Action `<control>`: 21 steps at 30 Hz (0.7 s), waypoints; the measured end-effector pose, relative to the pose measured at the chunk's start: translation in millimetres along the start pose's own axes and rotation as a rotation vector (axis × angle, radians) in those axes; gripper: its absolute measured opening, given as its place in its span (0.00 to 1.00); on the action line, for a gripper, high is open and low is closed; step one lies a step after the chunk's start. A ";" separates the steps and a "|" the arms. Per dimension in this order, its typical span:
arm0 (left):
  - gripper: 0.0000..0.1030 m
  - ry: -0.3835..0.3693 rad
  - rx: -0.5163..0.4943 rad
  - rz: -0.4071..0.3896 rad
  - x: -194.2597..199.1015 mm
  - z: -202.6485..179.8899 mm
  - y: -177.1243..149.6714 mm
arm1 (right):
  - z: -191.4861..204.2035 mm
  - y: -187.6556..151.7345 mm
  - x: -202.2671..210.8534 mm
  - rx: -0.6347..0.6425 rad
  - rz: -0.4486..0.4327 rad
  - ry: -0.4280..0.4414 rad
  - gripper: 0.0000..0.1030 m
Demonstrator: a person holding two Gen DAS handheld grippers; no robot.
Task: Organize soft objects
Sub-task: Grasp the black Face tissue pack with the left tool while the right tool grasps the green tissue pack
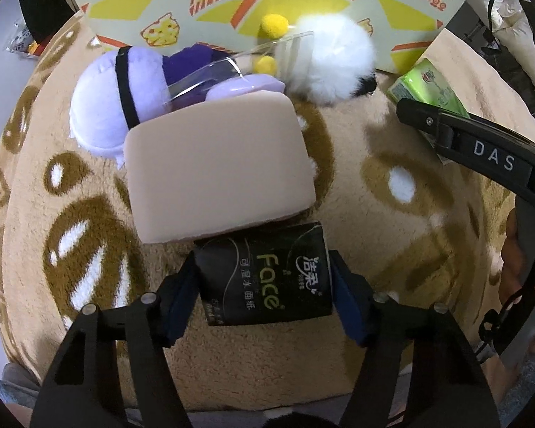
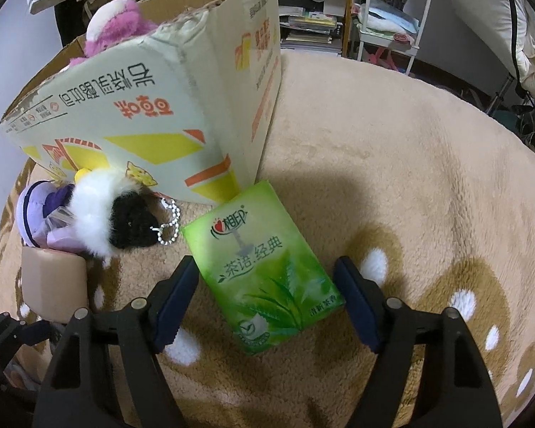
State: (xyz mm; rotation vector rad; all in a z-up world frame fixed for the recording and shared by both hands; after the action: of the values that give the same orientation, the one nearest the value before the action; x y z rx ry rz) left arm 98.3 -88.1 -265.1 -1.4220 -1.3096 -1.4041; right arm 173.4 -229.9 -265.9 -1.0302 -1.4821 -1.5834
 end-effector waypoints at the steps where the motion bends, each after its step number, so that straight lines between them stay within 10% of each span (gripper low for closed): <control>1: 0.65 0.000 0.000 -0.001 -1.3 -1.7 -0.3 | -0.1 0.0 -0.1 0.001 0.000 0.000 0.80; 21: 0.65 0.005 -0.010 -0.005 1.4 -1.0 -0.6 | -3.5 10.7 -9.6 0.023 0.004 -0.022 0.82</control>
State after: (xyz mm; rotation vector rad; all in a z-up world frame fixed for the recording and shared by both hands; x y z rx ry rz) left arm 97.4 -88.7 -263.6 -1.4213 -1.3055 -1.4182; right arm 186.8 -234.3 -270.2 -1.0399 -1.5093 -1.5530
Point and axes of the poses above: each gripper's, at about its wrist camera, not at the fingertips, and x roughly against the way its jaws point, z to its left, y to its top, the point moved 9 cm from there along -x, roughly the way its jaws point, and after that the axes turned 5 degrees about -y, right-handed, at the moved point
